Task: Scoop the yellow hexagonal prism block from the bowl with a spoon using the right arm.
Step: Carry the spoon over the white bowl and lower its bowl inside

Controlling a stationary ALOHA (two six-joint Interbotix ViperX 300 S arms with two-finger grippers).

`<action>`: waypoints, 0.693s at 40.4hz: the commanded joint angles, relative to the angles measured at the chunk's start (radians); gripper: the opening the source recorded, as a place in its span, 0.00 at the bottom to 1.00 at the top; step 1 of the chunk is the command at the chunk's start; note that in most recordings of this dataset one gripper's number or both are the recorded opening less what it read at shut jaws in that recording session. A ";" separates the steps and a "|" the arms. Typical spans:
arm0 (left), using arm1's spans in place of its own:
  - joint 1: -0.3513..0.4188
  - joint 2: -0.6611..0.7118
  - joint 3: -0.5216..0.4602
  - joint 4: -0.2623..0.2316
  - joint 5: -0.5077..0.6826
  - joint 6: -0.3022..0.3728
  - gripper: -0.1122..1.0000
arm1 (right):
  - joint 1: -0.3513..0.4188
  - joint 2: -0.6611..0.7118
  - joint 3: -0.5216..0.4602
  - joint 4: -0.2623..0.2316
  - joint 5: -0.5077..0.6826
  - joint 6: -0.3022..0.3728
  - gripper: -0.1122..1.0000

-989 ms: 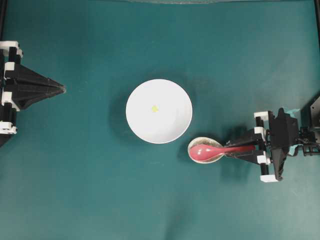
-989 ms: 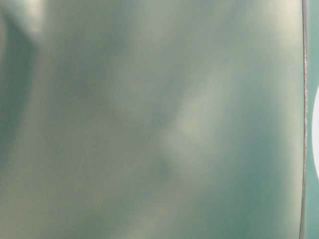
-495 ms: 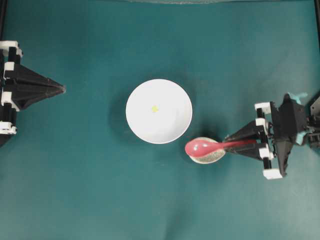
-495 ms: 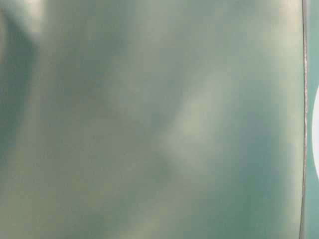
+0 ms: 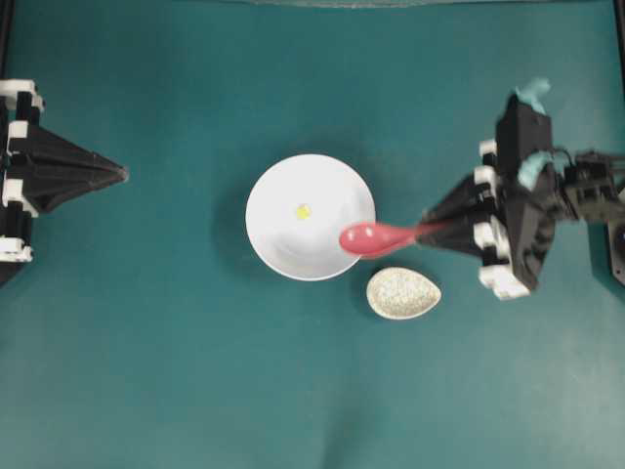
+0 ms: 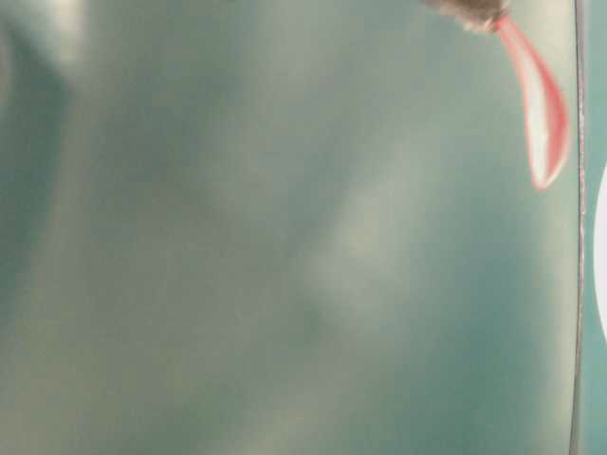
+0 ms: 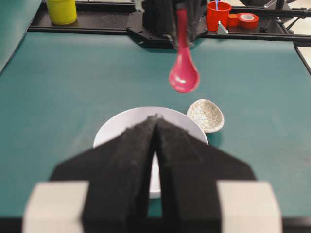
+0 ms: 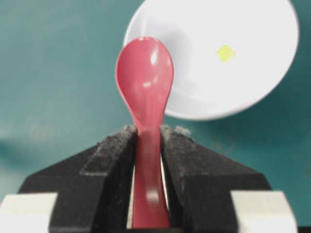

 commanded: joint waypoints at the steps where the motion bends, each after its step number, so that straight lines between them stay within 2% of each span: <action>1: 0.003 0.008 -0.026 0.003 -0.003 0.003 0.09 | -0.037 0.008 -0.067 -0.008 0.066 0.000 0.31; 9: 0.003 0.015 -0.025 0.003 0.009 0.003 0.09 | -0.097 0.069 -0.156 -0.011 0.196 0.008 0.31; 28: 0.003 0.017 -0.021 0.003 0.034 0.015 0.09 | -0.146 0.259 -0.357 -0.018 0.423 0.011 0.31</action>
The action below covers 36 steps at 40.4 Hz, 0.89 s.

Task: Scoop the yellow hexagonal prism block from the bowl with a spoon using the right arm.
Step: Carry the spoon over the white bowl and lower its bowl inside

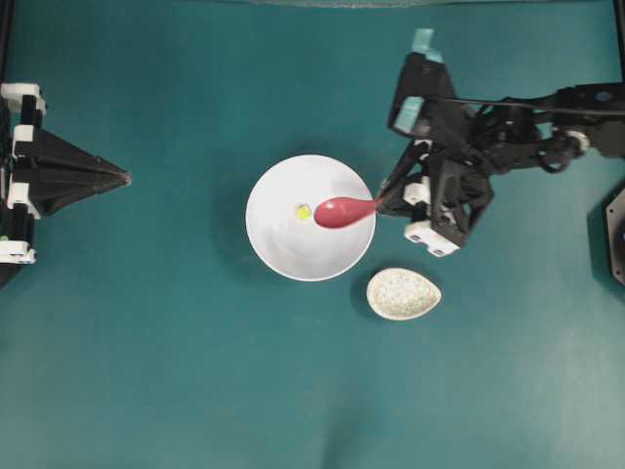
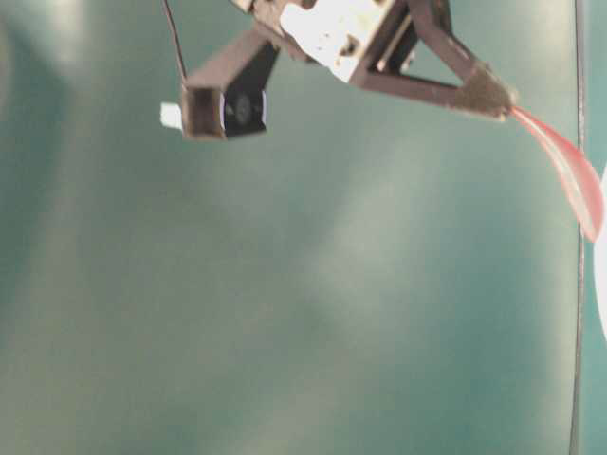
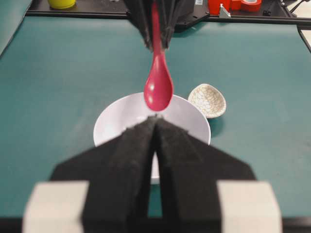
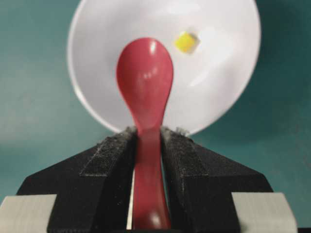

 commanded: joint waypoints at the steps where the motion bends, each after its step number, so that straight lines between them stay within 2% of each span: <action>1: 0.002 0.006 -0.021 0.003 -0.006 0.005 0.09 | -0.005 0.015 -0.057 -0.011 0.034 0.000 0.31; 9: 0.002 0.002 -0.021 0.005 -0.006 0.005 0.09 | -0.005 0.046 -0.092 -0.074 0.077 0.026 0.31; 21: 0.002 0.002 -0.021 0.005 -0.008 0.005 0.09 | -0.005 0.057 -0.091 -0.215 0.094 0.179 0.31; 25: 0.002 0.002 -0.021 0.005 -0.009 0.005 0.09 | -0.005 0.063 -0.092 -0.233 0.092 0.206 0.31; 36: 0.002 0.002 -0.021 0.005 -0.009 0.005 0.09 | 0.008 0.097 -0.094 -0.235 0.089 0.212 0.31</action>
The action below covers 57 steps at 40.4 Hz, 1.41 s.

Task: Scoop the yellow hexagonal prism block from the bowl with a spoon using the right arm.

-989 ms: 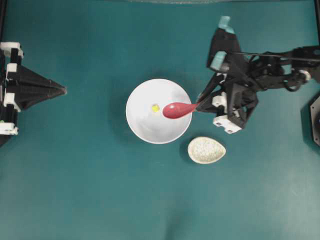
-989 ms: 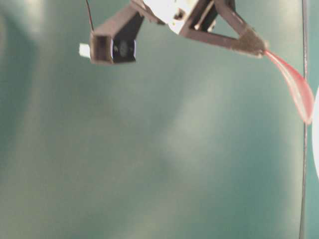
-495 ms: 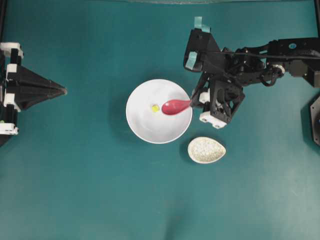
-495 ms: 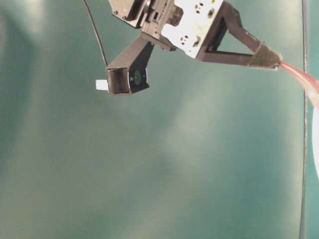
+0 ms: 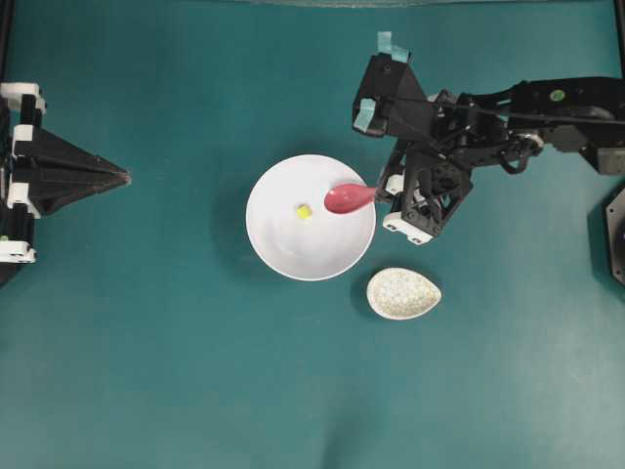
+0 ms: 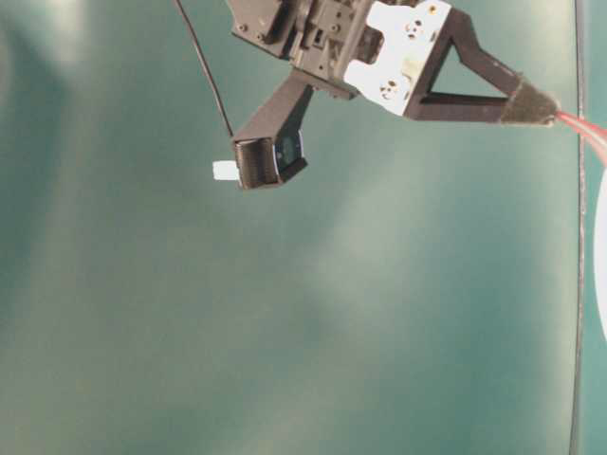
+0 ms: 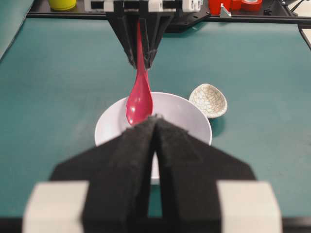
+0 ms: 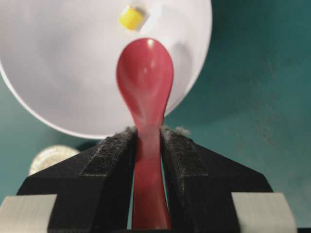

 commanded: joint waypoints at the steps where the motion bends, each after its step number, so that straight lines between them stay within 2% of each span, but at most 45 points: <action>1: 0.003 0.003 -0.021 0.002 -0.008 0.003 0.09 | 0.011 0.003 -0.025 -0.002 -0.006 0.002 0.31; 42: 0.003 0.002 -0.021 0.002 -0.009 0.003 0.09 | 0.051 0.184 -0.087 -0.002 -0.147 0.000 0.31; 57: 0.003 0.002 -0.021 0.002 -0.009 0.003 0.09 | 0.055 0.199 -0.103 -0.003 -0.258 -0.002 0.31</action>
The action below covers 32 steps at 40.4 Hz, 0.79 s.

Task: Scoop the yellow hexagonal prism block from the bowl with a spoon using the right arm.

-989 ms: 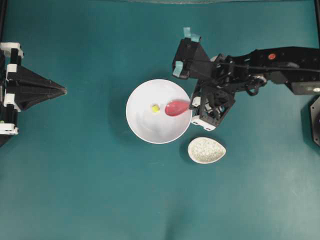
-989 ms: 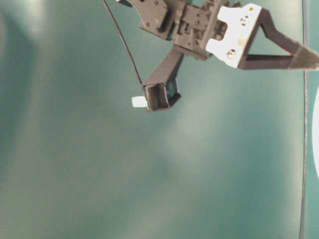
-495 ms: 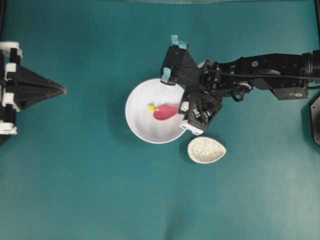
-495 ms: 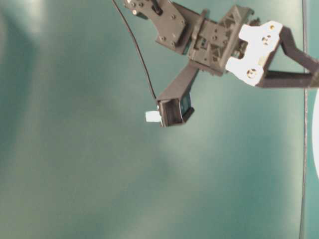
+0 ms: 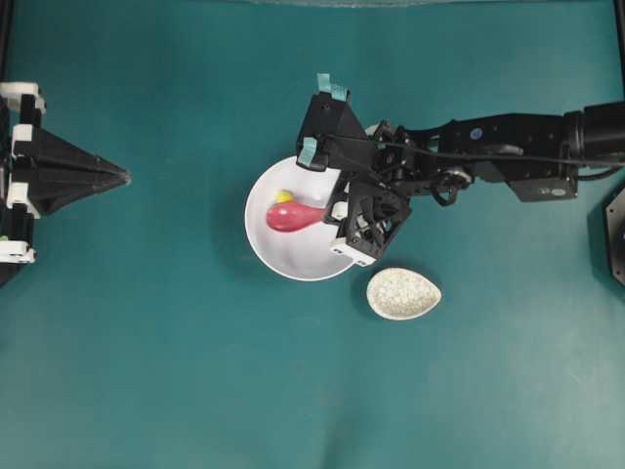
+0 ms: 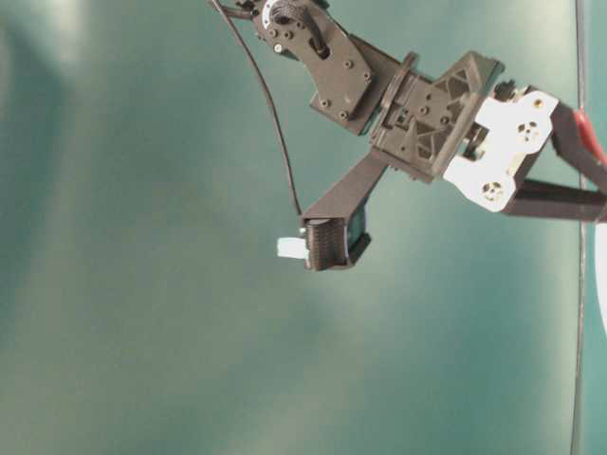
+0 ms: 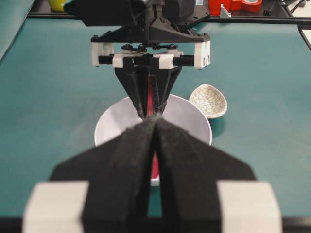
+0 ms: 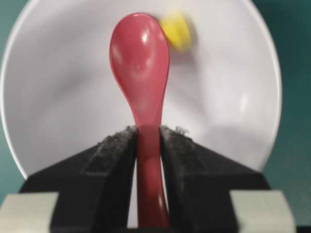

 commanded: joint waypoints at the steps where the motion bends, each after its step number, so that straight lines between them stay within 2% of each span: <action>1: 0.002 0.003 -0.021 0.003 -0.009 0.002 0.09 | 0.003 -0.012 -0.023 0.000 -0.029 -0.003 0.31; 16: 0.002 0.003 -0.021 0.002 -0.008 0.000 0.09 | 0.003 -0.025 -0.023 -0.002 -0.041 -0.008 0.31; 32: 0.002 0.005 -0.021 0.003 -0.006 0.000 0.09 | 0.003 -0.147 -0.012 -0.014 -0.037 -0.008 0.31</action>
